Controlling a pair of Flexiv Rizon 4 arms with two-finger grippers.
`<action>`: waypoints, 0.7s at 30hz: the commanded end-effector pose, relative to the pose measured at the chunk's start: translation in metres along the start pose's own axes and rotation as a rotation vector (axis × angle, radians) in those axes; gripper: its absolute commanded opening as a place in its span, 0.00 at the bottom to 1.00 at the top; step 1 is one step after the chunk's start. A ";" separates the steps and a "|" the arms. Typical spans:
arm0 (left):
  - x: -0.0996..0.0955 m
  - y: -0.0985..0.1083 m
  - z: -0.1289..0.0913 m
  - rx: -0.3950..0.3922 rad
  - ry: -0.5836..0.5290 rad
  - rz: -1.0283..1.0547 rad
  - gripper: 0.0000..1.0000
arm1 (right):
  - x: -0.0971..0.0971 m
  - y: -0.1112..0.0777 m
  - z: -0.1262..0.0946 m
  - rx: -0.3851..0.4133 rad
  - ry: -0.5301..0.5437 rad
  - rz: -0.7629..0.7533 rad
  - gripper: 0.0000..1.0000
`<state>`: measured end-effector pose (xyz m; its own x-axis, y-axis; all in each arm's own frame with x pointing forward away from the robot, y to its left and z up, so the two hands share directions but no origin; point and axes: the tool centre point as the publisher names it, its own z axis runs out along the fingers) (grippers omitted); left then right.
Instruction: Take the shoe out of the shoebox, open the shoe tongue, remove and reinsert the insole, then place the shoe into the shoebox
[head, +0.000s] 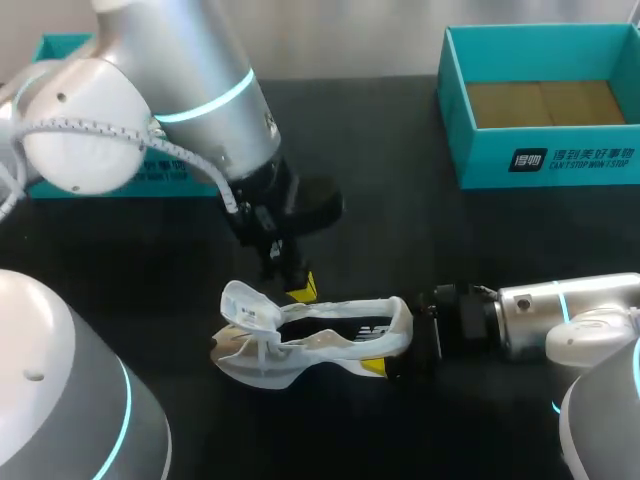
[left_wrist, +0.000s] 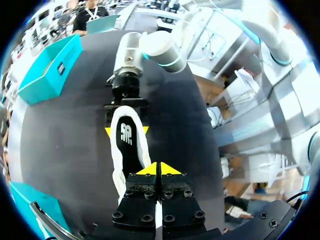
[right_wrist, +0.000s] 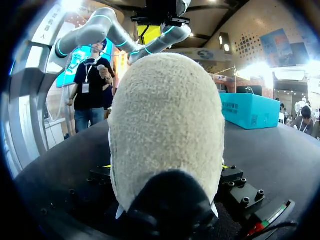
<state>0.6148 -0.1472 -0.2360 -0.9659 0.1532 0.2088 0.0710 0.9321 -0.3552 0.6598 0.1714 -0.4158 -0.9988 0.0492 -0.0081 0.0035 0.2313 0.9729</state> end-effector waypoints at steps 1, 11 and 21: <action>-0.014 -0.010 0.015 -0.026 0.020 0.155 0.00 | 0.000 0.001 0.000 0.004 0.000 0.001 0.00; -0.018 -0.011 0.022 0.012 0.066 0.343 0.00 | 0.000 0.001 0.000 0.004 0.000 0.001 0.00; -0.022 -0.016 0.042 -0.021 0.018 0.334 0.00 | 0.000 0.001 0.000 0.004 0.000 0.001 0.00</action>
<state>0.6308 -0.1673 -0.2612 -0.8744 0.4709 0.1173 0.3901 0.8259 -0.4071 0.6598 0.1714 -0.4158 -0.9988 0.0492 -0.0081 0.0035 0.2313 0.9729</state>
